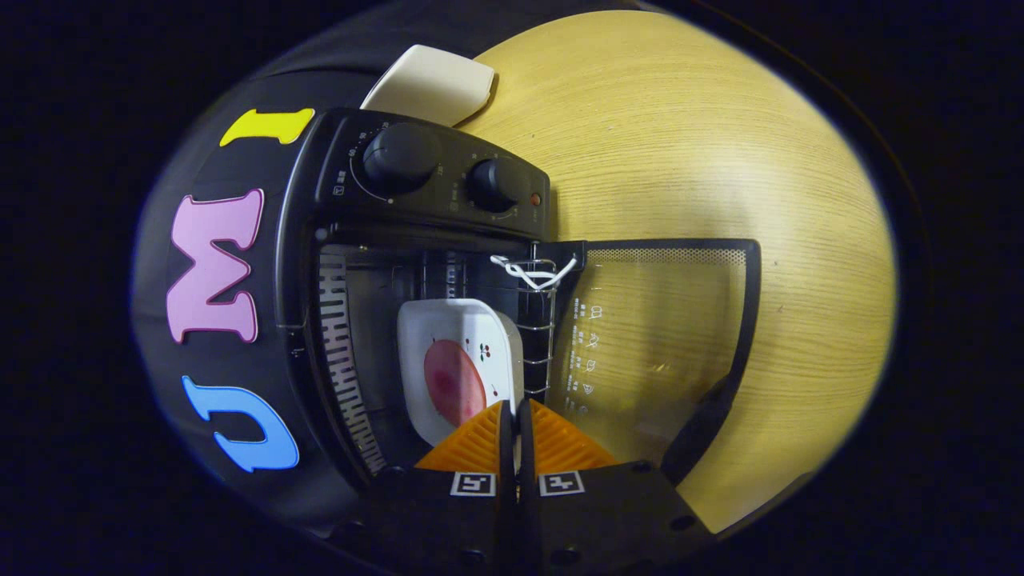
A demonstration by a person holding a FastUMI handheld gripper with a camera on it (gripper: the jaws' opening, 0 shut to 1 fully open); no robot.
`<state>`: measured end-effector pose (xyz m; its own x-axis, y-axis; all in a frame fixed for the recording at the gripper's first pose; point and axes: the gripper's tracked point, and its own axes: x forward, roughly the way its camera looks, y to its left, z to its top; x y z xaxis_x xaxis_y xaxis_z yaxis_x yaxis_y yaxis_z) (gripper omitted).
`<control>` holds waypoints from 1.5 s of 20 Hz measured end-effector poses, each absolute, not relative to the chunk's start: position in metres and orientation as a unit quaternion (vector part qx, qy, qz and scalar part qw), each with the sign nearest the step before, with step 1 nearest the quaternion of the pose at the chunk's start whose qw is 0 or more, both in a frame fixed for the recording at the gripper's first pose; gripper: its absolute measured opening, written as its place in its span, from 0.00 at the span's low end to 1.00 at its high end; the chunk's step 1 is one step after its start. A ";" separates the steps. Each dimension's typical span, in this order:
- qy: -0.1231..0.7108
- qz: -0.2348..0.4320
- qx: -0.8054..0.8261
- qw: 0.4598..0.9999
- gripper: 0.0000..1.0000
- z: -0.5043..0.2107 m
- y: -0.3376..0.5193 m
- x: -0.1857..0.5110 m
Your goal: Open the toaster oven, put the food inside, and close the toaster oven door.
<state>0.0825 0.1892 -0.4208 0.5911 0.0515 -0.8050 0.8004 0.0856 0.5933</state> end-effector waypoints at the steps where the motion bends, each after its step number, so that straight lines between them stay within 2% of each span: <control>1: 0.347 -0.291 0.613 0.647 0.05 -0.422 0.191 0.086; 6: 0.353 -0.286 0.622 0.639 0.06 -0.421 0.205 0.093; 11: 0.357 -0.256 0.634 0.636 0.14 -0.413 0.212 0.092; 12: 0.360 -0.244 0.636 0.638 0.30 -0.407 0.214 0.090; 13: 0.359 -0.230 0.637 0.642 0.40 -0.401 0.215 0.087; 17: 0.362 -0.180 0.626 0.667 0.76 -0.381 0.212 0.069; 18: 0.358 -0.162 0.622 0.677 1.00 -0.374 0.207 0.068; 25: 0.388 -0.049 0.490 0.779 0.98 -0.361 0.204 0.020; 28: 0.404 0.012 0.333 0.852 0.98 -0.358 0.198 -0.001; 30: 0.411 0.048 0.239 0.878 0.98 -0.356 0.200 -0.014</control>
<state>-0.0140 0.2001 -0.3560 0.6568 0.2810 -0.6998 0.1128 0.8809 0.4596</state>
